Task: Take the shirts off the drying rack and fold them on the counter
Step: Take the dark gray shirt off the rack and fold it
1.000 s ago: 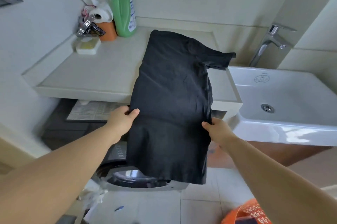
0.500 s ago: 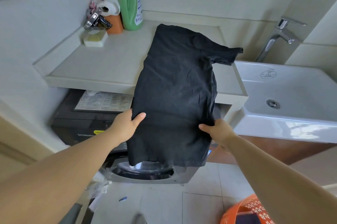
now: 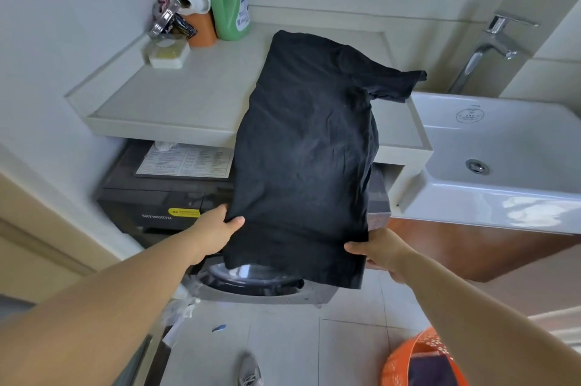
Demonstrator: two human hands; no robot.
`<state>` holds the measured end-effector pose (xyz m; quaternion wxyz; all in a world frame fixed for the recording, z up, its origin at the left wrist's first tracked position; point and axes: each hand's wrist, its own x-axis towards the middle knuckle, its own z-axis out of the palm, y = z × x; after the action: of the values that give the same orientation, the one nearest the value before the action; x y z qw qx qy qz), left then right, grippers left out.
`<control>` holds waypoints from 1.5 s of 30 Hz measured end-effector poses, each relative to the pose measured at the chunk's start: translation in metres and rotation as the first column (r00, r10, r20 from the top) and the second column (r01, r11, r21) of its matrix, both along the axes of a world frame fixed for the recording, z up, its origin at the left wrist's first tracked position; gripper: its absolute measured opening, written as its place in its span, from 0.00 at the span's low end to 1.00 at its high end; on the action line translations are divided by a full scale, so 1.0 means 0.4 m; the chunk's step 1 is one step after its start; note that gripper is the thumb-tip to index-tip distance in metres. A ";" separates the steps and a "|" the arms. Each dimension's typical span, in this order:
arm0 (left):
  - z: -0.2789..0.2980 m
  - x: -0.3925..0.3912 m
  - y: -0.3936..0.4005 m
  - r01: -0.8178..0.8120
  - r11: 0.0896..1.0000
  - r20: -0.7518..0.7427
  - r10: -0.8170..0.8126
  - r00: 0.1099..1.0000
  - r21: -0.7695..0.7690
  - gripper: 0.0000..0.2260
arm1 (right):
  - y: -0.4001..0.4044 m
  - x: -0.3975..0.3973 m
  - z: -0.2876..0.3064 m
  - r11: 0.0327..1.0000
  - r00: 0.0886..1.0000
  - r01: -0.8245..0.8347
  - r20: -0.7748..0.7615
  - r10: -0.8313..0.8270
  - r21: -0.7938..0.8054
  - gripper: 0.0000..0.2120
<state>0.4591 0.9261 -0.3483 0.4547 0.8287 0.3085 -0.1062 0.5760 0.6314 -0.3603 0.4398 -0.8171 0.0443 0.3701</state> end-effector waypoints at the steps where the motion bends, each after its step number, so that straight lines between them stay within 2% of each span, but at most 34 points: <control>1: -0.005 -0.005 -0.003 0.021 0.993 0.017 -0.023 1.000 0.120 0.17 | -0.002 0.000 -0.003 1.000 1.000 0.009 0.020 -0.009 -0.014 0.11; 3: -0.020 -0.013 -0.010 0.075 0.940 0.018 -0.086 0.996 0.332 0.15 | 0.001 -0.005 -0.011 0.998 0.993 0.006 0.116 0.002 -0.066 0.10; 5: -0.035 -0.022 -0.013 0.114 0.887 -0.002 -0.126 0.992 0.447 0.14 | 0.010 -0.009 -0.014 0.985 0.976 -0.010 0.214 0.047 -0.171 0.11; 8: -0.023 -0.030 0.007 0.230 0.843 -0.207 -0.144 0.968 0.486 0.12 | 0.020 -0.017 0.008 0.876 0.959 -0.217 0.076 0.274 -0.431 0.05; 9: -0.007 -0.028 0.015 0.269 0.825 -0.275 -0.144 0.951 0.497 0.12 | 0.019 -0.008 0.019 0.859 0.965 -0.209 0.041 0.257 -0.467 0.04; 10: 0.014 -0.021 0.021 0.266 0.813 -0.286 -0.128 0.950 0.519 0.11 | 0.020 0.005 0.035 0.874 0.974 -0.162 0.069 0.217 -0.457 0.05; 11: 0.042 -0.006 0.025 0.217 0.807 -0.230 -0.104 0.968 0.549 0.09 | 0.022 0.028 0.059 0.913 0.977 -0.034 0.180 0.116 -0.407 0.06; 12: 0.073 0.014 0.025 0.144 0.805 -0.127 -0.086 0.988 0.575 0.06 | 0.034 0.052 0.092 0.932 0.940 0.084 0.337 0.042 -0.352 0.05; 14: 0.141 0.075 0.019 0.011 0.793 0.109 -0.098 0.989 0.609 0.02 | 0.082 0.093 0.164 0.961 0.801 0.200 0.597 -0.049 -0.189 0.05; 16: 0.203 0.161 0.015 -0.042 0.762 0.285 -0.189 0.940 0.646 0.06 | 0.154 0.131 0.241 0.993 0.706 0.112 0.699 -0.111 0.043 0.09; 17: 0.226 0.206 0.014 -0.031 0.741 0.322 -0.253 0.912 0.671 0.10 | 0.185 0.154 0.266 0.996 0.690 0.025 0.719 -0.077 0.082 0.12; 18: 0.242 0.258 0.019 0.012 0.714 0.305 -0.315 0.899 0.700 0.15 | 0.215 0.184 0.282 0.998 0.669 -0.055 0.743 0.009 0.038 0.16; 19: 0.250 0.297 0.024 0.094 0.677 0.224 -0.366 0.903 0.730 0.19 | 0.233 0.210 0.286 0.990 0.639 -0.116 0.757 0.135 -0.078 0.20; 21: 0.244 0.372 0.056 0.318 0.591 -0.055 -0.420 0.906 0.742 0.24 | 0.243 0.274 0.277 0.929 0.621 -0.126 0.703 0.347 -0.347 0.23; 22: 0.233 0.397 0.079 0.412 0.561 -0.180 -0.421 0.889 0.718 0.26 | 0.239 0.297 0.277 0.900 0.654 -0.092 0.656 0.378 -0.427 0.23; 25: 0.212 0.437 0.142 0.514 0.495 -0.347 -0.393 0.852 0.700 0.28 | 0.237 0.350 0.292 0.890 0.783 0.005 0.555 0.280 -0.457 0.20; 27: 0.240 0.478 0.169 0.518 0.446 -0.402 -0.333 0.853 0.730 0.29 | 0.265 0.376 0.323 0.894 0.821 0.073 0.536 0.197 -0.441 0.15; 29: 0.281 0.531 0.181 0.467 0.434 -0.374 -0.285 0.882 0.770 0.26 | 0.306 0.406 0.354 0.906 0.790 0.121 0.592 0.160 -0.406 0.12; 31: 0.308 0.587 0.171 0.345 0.490 -0.204 -0.319 0.926 0.800 0.24 | 0.346 0.440 0.368 0.943 0.714 0.112 0.685 0.142 -0.312 0.17; 33: 0.314 0.653 0.147 0.296 0.559 -0.058 -0.403 0.913 0.775 0.27 | 0.381 0.477 0.370 0.950 0.647 0.004 0.725 0.235 -0.312 0.21; 34: 0.309 0.677 0.135 0.319 0.577 -0.038 -0.445 0.895 0.752 0.29 | 0.390 0.494 0.359 0.912 0.634 -0.056 0.691 0.347 -0.407 0.24; 36: 0.269 0.728 0.127 0.429 0.582 -0.111 -0.501 0.859 0.691 0.31 | 0.387 0.541 0.309 0.741 0.699 -0.103 0.482 0.528 -0.663 0.32; 37: 0.246 0.729 0.133 0.476 0.573 -0.171 -0.504 0.847 0.667 0.32 | 0.376 0.549 0.289 0.658 0.756 -0.109 0.368 0.541 -0.745 0.37; 38: 0.219 0.740 0.140 0.504 0.565 -0.216 -0.498 0.840 0.653 0.33 | 0.363 0.567 0.267 0.622 0.813 -0.103 0.295 0.503 -0.776 0.40; 40: 0.194 0.757 0.160 0.511 0.556 -0.245 -0.484 0.840 0.656 0.34 | 0.347 0.593 0.254 0.634 0.857 -0.083 0.269 0.439 -0.769 0.45; 44: 0.216 0.807 0.182 0.518 0.584 -0.328 -0.406 0.853 0.625 0.35 | 0.349 0.657 0.268 0.675 0.852 -0.121 0.272 0.446 -0.728 0.46; 45: 0.225 0.823 0.184 0.528 0.567 -0.375 -0.373 0.849 0.632 0.36 | 0.352 0.675 0.270 0.681 0.846 -0.133 0.274 0.456 -0.720 0.46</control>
<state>0.7882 0.9996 -0.2584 0.0201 0.9739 0.1457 -0.1730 0.8461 0.7723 -0.2522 0.0425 -0.9761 -0.0592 0.2045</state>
